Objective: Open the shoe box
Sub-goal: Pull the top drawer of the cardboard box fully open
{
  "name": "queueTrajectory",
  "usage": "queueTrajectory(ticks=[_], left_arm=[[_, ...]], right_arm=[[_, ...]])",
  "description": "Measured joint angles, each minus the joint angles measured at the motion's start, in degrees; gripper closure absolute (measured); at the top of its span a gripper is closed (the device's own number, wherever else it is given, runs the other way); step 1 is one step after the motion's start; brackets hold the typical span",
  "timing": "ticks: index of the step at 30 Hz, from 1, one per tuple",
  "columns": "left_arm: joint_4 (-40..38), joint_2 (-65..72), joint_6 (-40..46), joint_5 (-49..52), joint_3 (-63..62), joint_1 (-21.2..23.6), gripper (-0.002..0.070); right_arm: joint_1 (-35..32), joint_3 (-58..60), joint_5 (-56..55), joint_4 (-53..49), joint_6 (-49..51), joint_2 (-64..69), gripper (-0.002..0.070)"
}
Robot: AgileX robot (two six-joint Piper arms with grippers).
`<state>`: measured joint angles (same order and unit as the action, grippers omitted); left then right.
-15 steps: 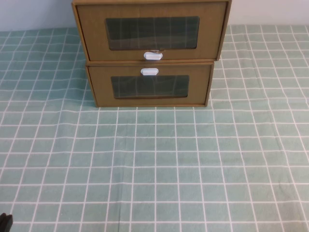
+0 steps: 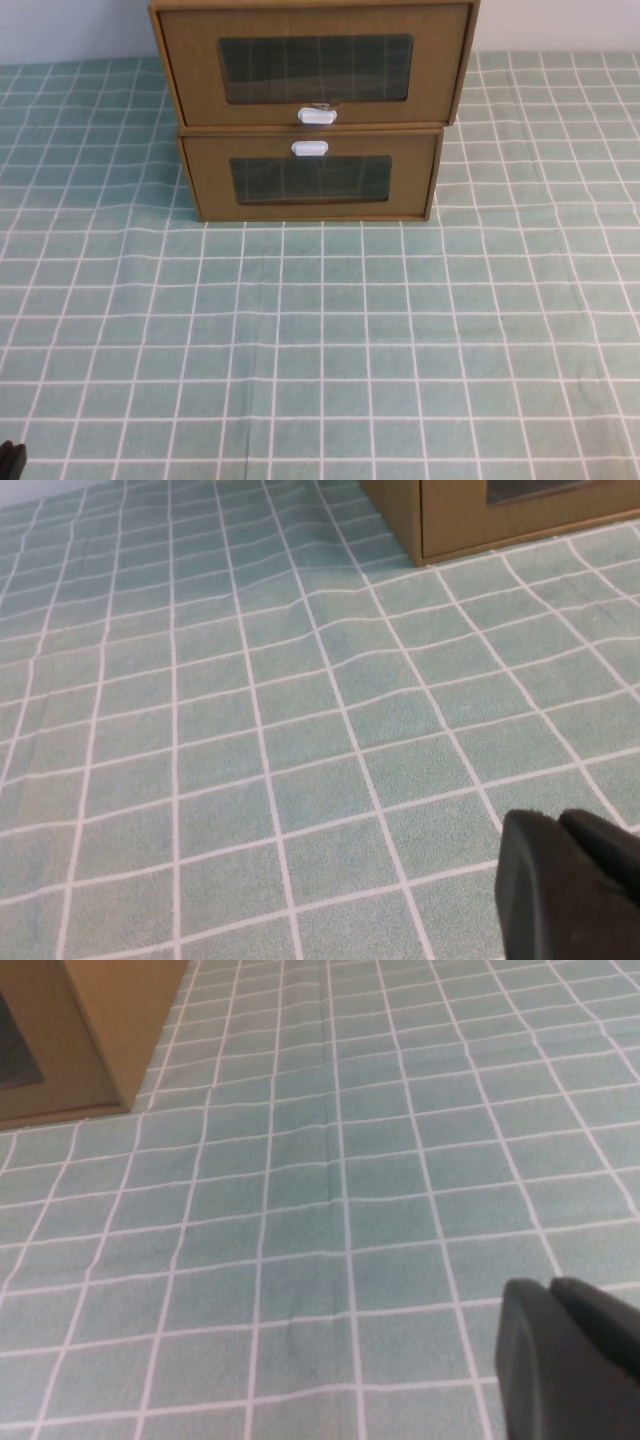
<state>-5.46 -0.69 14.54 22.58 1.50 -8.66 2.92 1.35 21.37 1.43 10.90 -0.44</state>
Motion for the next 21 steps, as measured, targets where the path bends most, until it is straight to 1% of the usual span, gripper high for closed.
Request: queueTrajectory(ticks=[15,19,21], left_arm=[[0.0,0.0,0.0,-1.33,0.0,0.0,0.068],[0.0,0.0,0.0,-6.05,0.0,0.0,0.068],[0.0,0.0,0.0,-11.2,0.0,0.0,0.068]], right_arm=[[0.0,0.0,-0.96,0.0,0.0,0.0,0.069],[0.0,0.0,-6.13,-0.32,0.0,0.0,0.069],[0.0,0.0,-10.81,-0.53,0.0,0.0,0.069]])
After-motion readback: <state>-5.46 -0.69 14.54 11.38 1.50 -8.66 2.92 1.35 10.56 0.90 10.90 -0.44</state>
